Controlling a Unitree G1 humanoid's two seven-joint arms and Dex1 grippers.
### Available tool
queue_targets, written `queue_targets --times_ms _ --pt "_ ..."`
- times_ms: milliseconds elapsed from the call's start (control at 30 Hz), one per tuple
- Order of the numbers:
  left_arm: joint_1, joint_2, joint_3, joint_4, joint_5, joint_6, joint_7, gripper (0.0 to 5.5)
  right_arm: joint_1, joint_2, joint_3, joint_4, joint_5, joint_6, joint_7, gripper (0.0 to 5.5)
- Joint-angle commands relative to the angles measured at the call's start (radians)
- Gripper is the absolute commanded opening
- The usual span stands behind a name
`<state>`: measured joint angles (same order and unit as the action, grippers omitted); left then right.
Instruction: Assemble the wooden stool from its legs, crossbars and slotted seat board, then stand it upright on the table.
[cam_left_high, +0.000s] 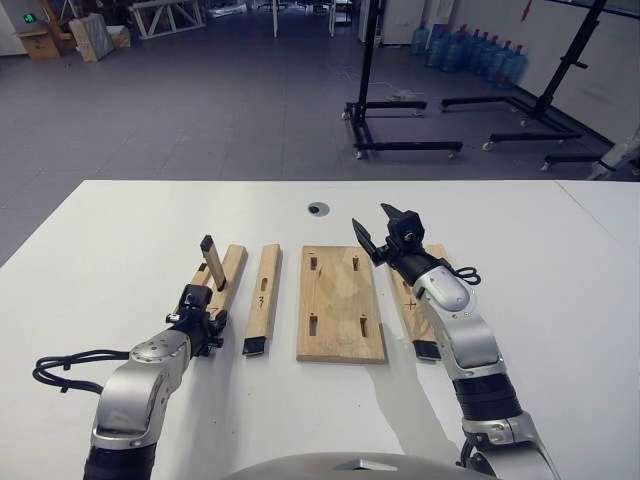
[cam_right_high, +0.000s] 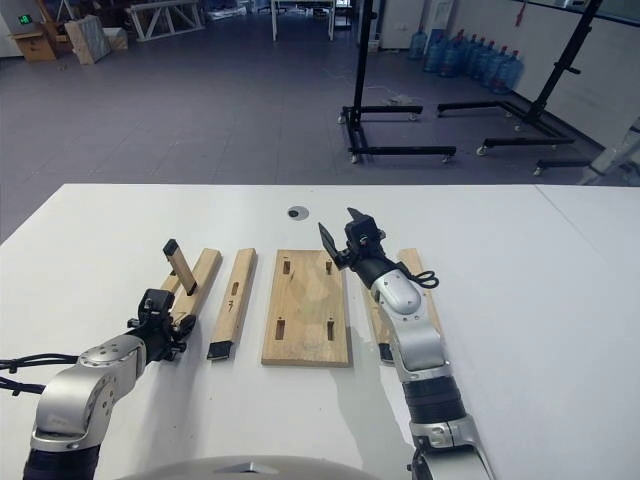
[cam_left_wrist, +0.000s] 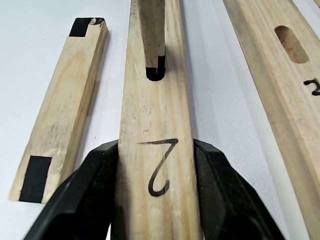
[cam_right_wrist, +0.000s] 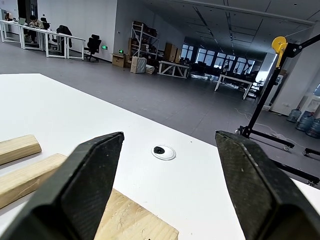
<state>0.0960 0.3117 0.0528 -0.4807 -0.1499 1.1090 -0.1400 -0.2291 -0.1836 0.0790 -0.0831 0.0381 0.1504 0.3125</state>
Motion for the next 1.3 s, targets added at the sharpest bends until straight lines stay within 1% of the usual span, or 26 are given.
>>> queue_targets --times_ms 33,67,100,200,300,400,500,600,633,667,733,800,867,967,1033,1233,1300 --pt "0.054 0.019 -0.024 0.057 0.023 0.018 0.002 2.02 -0.022 -0.001 -0.001 0.001 -0.001 0.005 -0.003 3.34" --pt "0.052 0.017 -0.022 0.060 0.021 -0.004 -0.002 2.02 -0.023 -0.001 -0.001 0.003 -0.001 0.005 -0.003 3.34" --pt "0.032 -0.037 0.038 0.066 -0.022 -0.013 -0.003 2.02 -0.024 0.000 -0.002 0.005 -0.001 0.004 -0.005 3.34" --pt "-0.035 -0.134 0.165 0.101 -0.087 -0.083 0.020 2.02 -0.029 0.003 -0.004 0.012 0.010 -0.001 0.002 3.34" --pt "-0.122 -0.184 0.178 0.121 -0.148 -0.190 -0.023 2.02 -0.049 -0.005 -0.017 0.012 0.028 -0.011 0.020 3.34" --pt "-0.193 -0.209 0.183 0.155 -0.200 -0.252 -0.058 2.02 -0.093 -0.017 -0.050 0.026 0.067 0.007 0.043 3.34" --pt "-0.249 -0.200 0.189 0.152 -0.268 -0.298 -0.126 2.02 -0.128 -0.008 -0.104 0.017 0.179 0.075 0.082 3.34" --pt "-0.278 -0.180 0.192 0.168 -0.358 -0.313 -0.227 2.02 -0.140 0.020 -0.170 -0.042 0.414 0.242 0.141 3.34" --pt "-0.279 -0.171 0.189 0.172 -0.411 -0.296 -0.283 2.02 -0.134 0.020 -0.188 -0.074 0.528 0.325 0.180 3.34" --pt "-0.272 -0.150 0.178 0.168 -0.481 -0.270 -0.371 2.02 -0.124 0.017 -0.208 -0.110 0.666 0.407 0.226 3.34" --pt "-0.263 -0.100 0.152 0.178 -0.575 -0.243 -0.523 2.02 -0.121 0.018 -0.244 -0.137 0.873 0.538 0.279 3.34" --pt "-0.262 -0.064 0.137 0.193 -0.635 -0.229 -0.626 2.02 -0.129 0.024 -0.273 -0.117 0.999 0.607 0.291 3.34" --pt "-0.272 -0.046 0.136 0.223 -0.702 -0.189 -0.672 2.02 -0.139 0.026 -0.300 -0.088 1.105 0.654 0.306 3.34" --pt "-0.271 -0.025 0.119 0.227 -0.757 -0.177 -0.723 2.02 -0.148 0.020 -0.306 -0.065 1.168 0.685 0.312 3.34" --pt "-0.268 -0.016 0.116 0.215 -0.801 -0.163 -0.745 2.02 -0.150 0.023 -0.298 -0.050 1.165 0.681 0.311 3.34" --pt "-0.254 -0.009 0.089 0.193 -0.824 -0.197 -0.764 2.02 -0.141 0.027 -0.255 -0.032 1.125 0.667 0.336 3.34" --pt "-0.244 -0.001 0.067 0.183 -0.825 -0.197 -0.774 2.02 -0.141 0.030 -0.251 -0.038 1.137 0.672 0.342 3.68"
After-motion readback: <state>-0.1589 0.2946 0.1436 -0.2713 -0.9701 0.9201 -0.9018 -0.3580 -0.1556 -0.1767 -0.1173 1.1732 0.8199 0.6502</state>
